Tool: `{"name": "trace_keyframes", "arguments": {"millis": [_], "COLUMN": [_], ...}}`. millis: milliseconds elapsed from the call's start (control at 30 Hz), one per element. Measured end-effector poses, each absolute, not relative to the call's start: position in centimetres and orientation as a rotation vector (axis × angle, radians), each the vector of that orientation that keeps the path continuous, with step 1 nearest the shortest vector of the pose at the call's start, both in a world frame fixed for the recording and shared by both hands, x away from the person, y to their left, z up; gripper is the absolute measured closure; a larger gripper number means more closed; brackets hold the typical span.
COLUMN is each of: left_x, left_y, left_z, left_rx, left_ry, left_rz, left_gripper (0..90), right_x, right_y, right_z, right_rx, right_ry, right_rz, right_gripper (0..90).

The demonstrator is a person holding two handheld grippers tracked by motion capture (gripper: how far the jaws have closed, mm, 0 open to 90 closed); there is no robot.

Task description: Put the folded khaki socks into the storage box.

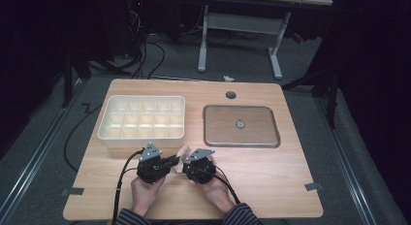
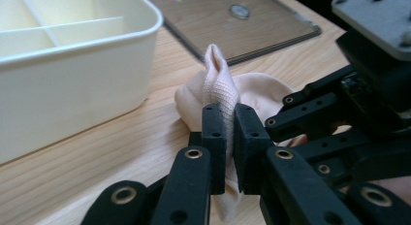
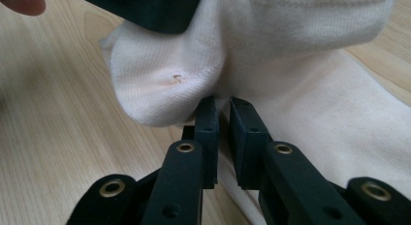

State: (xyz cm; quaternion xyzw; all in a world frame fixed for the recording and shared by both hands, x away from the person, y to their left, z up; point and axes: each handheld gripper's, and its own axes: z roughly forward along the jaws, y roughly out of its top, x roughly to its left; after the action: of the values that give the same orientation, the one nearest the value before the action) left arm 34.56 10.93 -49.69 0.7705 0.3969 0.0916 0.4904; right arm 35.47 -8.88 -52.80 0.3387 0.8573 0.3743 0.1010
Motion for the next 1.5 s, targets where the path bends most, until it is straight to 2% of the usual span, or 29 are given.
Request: {"name": "trace_keyframes", "arguments": {"millis": [100, 267, 500, 833, 967, 1233, 1500], "left_x": [34.5, 34.4, 34.3, 34.3, 34.3, 34.3, 34.3], "left_y": [11.0, 11.5, 11.5, 11.2, 11.0, 10.6, 10.2], "left_z": [-49.6, -49.5, -49.3, -49.0, -49.0, -48.7, -48.6], "left_rx": [1.911, 1.919, 1.918, 1.933, 1.936, 1.934, 1.940], "left_ry": [0.976, 0.985, 0.985, 0.970, 0.965, 0.948, 0.934], "left_rz": [0.267, 0.274, 0.270, 0.262, 0.260, 0.245, 0.242], "left_gripper": [85.0, 84.9, 84.8, 84.6, 84.6, 84.4, 84.5], "right_x": [35.3, 34.7, 34.0, 34.5, 34.8, 34.9, 34.7], "right_y": [-8.7, -9.3, -13.0, -17.5, -17.6, -17.5, -17.3], "right_z": [-52.8, -52.2, -50.3, -50.7, -51.6, -52.8, -52.8], "right_rx": [0.990, 0.970, 1.038, 1.212, 1.237, 1.258, 1.248], "right_ry": [2.534, 2.494, 2.327, 2.207, 2.246, 2.277, 2.276], "right_rz": [1.121, 1.127, 1.112, 1.057, 1.047, 1.024, 1.026], "right_gripper": [74.6, 68.1, 64.2, 58.3, 61.5, 82.6, 85.7]}}
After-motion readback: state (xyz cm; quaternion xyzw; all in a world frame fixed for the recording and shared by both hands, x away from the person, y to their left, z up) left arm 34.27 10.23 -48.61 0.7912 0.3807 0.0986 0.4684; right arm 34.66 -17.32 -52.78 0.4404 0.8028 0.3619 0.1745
